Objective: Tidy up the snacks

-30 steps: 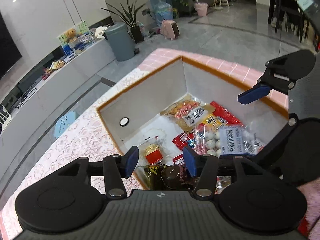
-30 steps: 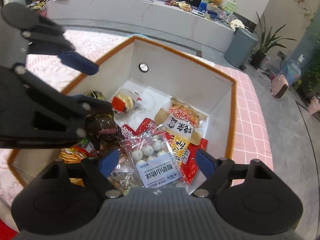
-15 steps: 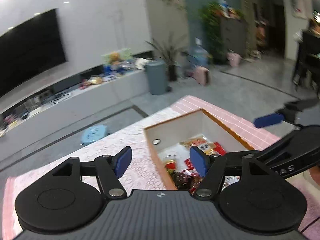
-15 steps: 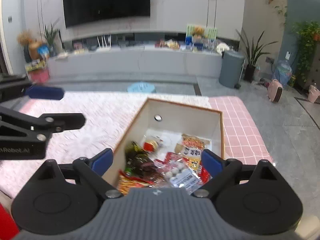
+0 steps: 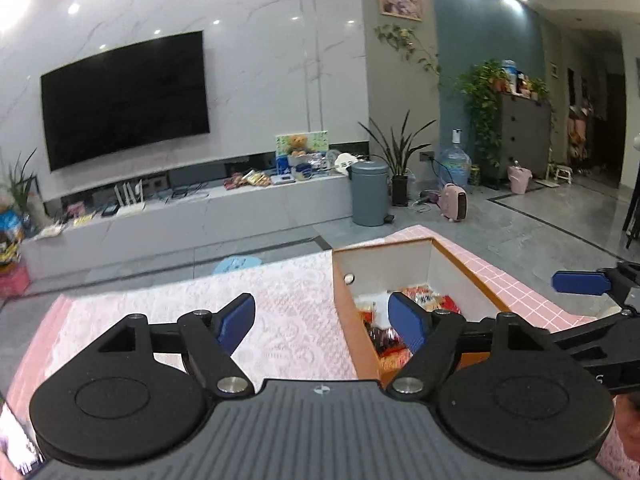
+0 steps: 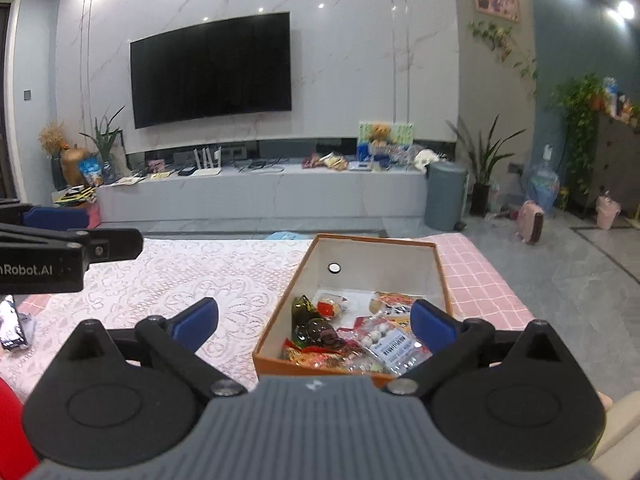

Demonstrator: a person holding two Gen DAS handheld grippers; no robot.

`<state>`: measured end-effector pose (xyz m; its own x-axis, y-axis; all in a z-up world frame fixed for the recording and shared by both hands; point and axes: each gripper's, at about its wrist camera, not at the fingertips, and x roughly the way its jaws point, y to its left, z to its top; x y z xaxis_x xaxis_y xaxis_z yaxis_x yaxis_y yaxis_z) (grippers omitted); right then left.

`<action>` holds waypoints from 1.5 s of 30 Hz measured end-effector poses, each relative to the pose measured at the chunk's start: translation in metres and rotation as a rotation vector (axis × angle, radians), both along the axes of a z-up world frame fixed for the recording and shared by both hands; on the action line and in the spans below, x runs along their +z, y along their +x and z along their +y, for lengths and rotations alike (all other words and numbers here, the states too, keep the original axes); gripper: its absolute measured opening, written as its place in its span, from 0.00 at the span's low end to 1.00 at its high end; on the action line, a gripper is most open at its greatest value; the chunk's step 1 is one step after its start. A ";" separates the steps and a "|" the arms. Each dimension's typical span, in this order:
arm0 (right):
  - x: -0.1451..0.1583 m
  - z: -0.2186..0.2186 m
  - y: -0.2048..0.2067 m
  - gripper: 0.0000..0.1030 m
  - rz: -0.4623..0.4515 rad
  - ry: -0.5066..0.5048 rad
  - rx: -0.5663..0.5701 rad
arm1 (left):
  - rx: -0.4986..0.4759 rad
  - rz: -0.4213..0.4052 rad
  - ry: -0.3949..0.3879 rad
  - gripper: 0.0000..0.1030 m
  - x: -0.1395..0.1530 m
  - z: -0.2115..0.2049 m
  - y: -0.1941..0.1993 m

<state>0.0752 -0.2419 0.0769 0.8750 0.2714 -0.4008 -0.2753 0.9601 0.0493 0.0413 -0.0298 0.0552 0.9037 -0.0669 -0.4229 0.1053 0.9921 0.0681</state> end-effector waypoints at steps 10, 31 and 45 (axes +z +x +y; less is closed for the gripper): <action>-0.047 -0.007 -0.031 0.97 -0.068 -0.043 -0.106 | 0.063 0.086 -0.086 0.86 -0.047 0.020 -0.012; -0.074 -0.001 -0.015 0.97 0.015 -0.035 -0.148 | 0.093 0.208 -0.095 0.86 -0.090 0.023 -0.002; -0.074 -0.002 -0.015 0.97 0.018 -0.028 -0.152 | 0.100 0.203 -0.102 0.86 -0.081 0.025 -0.007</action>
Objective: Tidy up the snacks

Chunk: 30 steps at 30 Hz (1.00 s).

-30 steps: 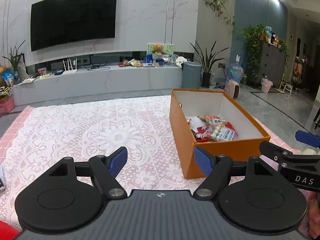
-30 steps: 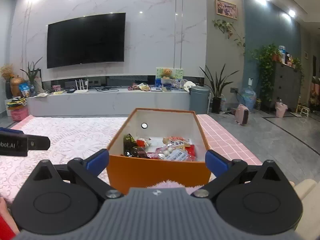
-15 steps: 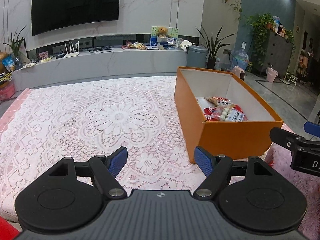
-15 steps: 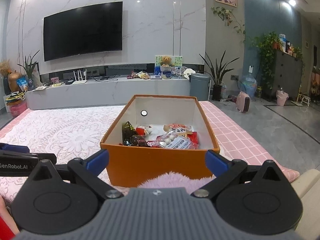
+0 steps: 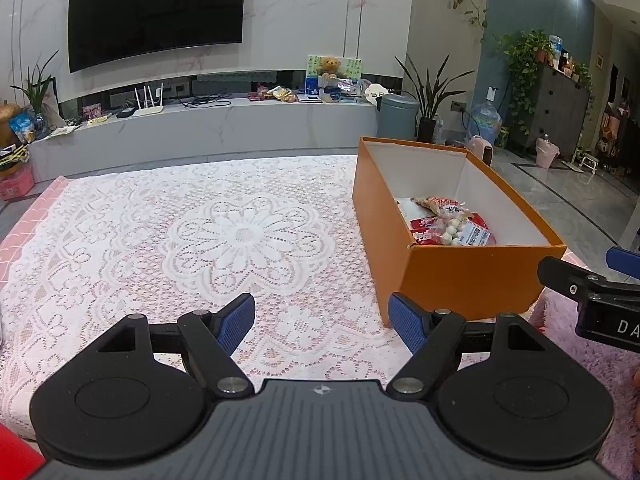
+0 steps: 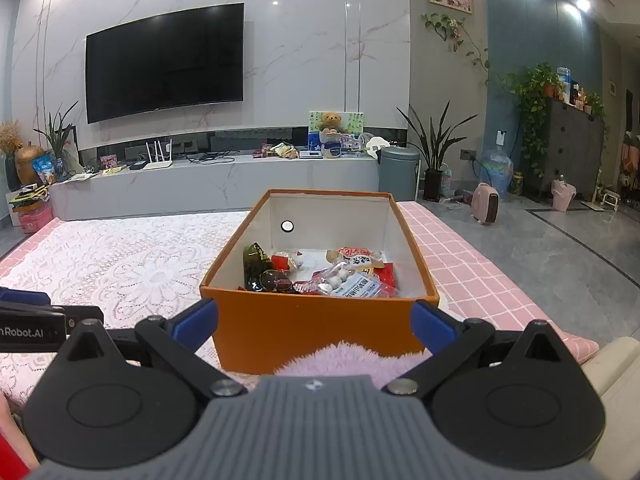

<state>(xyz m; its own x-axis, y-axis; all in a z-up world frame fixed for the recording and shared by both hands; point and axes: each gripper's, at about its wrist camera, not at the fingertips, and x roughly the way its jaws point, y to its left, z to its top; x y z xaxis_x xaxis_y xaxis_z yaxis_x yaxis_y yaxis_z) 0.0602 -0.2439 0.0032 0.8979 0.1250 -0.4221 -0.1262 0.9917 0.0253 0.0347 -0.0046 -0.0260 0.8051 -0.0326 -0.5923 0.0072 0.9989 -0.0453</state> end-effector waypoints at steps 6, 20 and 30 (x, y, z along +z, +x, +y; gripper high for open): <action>0.001 -0.001 0.000 0.97 -0.006 0.005 0.000 | 0.004 -0.001 -0.003 0.86 0.001 0.001 0.000; 0.001 -0.001 -0.001 0.97 -0.011 0.006 -0.001 | 0.005 -0.001 -0.002 0.86 0.001 0.001 -0.001; 0.000 -0.001 -0.001 0.97 -0.011 0.006 -0.001 | 0.008 0.004 -0.006 0.86 0.003 0.000 -0.001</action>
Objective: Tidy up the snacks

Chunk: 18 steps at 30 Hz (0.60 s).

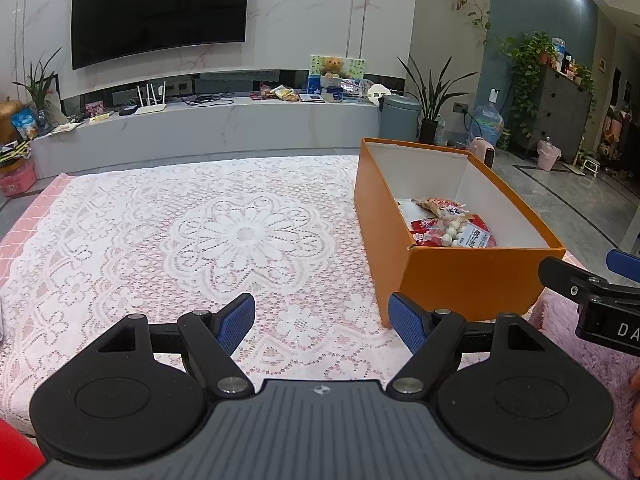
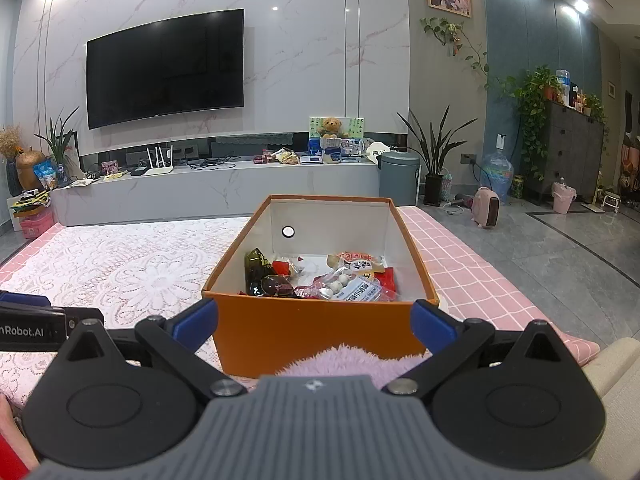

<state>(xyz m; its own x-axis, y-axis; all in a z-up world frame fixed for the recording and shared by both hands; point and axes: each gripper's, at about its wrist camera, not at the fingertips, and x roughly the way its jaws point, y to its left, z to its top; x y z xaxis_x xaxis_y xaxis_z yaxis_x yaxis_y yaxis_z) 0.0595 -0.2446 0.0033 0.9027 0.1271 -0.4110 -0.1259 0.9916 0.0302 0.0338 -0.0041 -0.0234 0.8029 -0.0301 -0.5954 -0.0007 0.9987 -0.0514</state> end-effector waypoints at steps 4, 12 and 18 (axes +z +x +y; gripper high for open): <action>0.000 0.000 0.000 0.97 0.000 0.000 0.000 | -0.008 0.000 0.005 0.86 0.000 -0.002 0.000; -0.001 0.000 0.000 0.97 0.000 0.000 0.000 | -0.009 -0.004 0.010 0.86 -0.001 -0.003 0.000; -0.001 0.000 0.000 0.97 0.000 0.001 0.000 | -0.010 -0.006 0.011 0.86 -0.001 -0.003 -0.001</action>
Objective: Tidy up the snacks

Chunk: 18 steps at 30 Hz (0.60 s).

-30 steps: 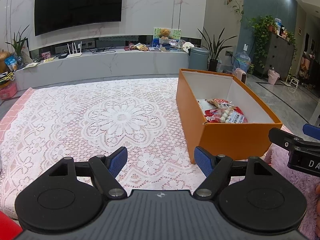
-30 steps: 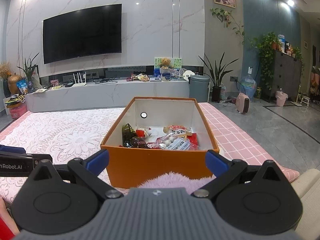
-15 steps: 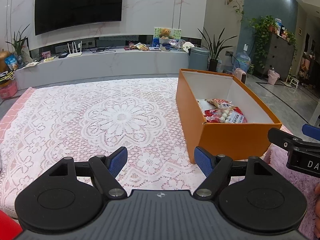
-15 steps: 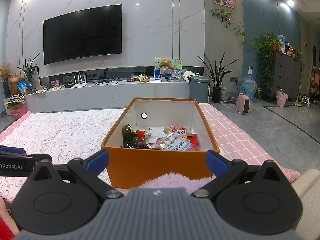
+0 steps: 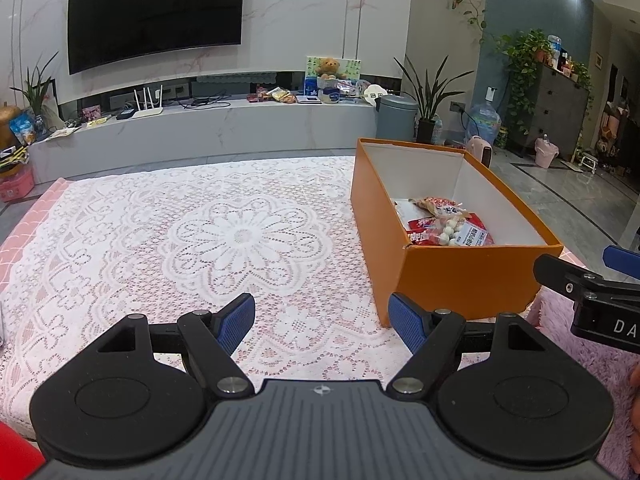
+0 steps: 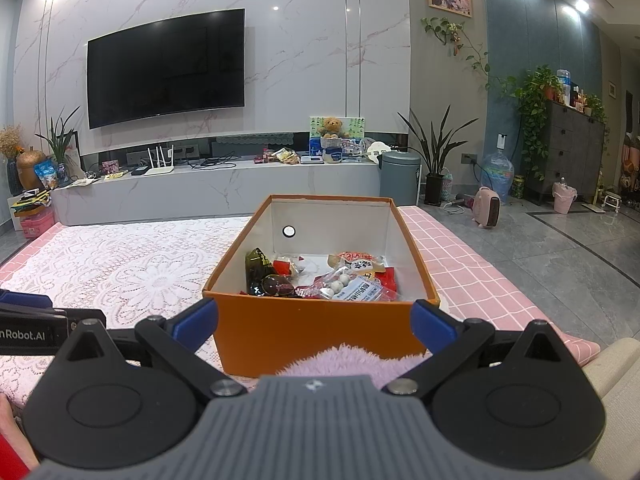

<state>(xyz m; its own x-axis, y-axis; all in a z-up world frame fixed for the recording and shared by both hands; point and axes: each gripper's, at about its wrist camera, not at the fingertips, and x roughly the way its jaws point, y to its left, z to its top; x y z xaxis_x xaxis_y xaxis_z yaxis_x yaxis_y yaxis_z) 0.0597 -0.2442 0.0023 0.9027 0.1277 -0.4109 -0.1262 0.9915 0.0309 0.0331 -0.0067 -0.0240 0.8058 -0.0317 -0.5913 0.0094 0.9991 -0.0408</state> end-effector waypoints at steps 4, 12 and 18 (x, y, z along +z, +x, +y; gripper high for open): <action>0.000 0.000 0.000 0.97 0.000 0.000 0.000 | -0.002 -0.001 0.000 0.86 0.001 0.000 -0.001; 0.000 0.000 0.000 0.97 0.000 0.000 0.000 | 0.002 -0.002 0.004 0.86 0.002 0.000 -0.001; -0.001 0.000 0.000 0.97 0.000 0.000 0.000 | -0.001 -0.022 0.020 0.86 0.003 -0.002 -0.003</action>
<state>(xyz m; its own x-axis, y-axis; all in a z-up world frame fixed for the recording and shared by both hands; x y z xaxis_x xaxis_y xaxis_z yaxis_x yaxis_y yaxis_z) 0.0596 -0.2438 0.0018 0.9028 0.1275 -0.4107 -0.1261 0.9915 0.0308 0.0306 -0.0092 -0.0205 0.8184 -0.0210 -0.5742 0.0114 0.9997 -0.0204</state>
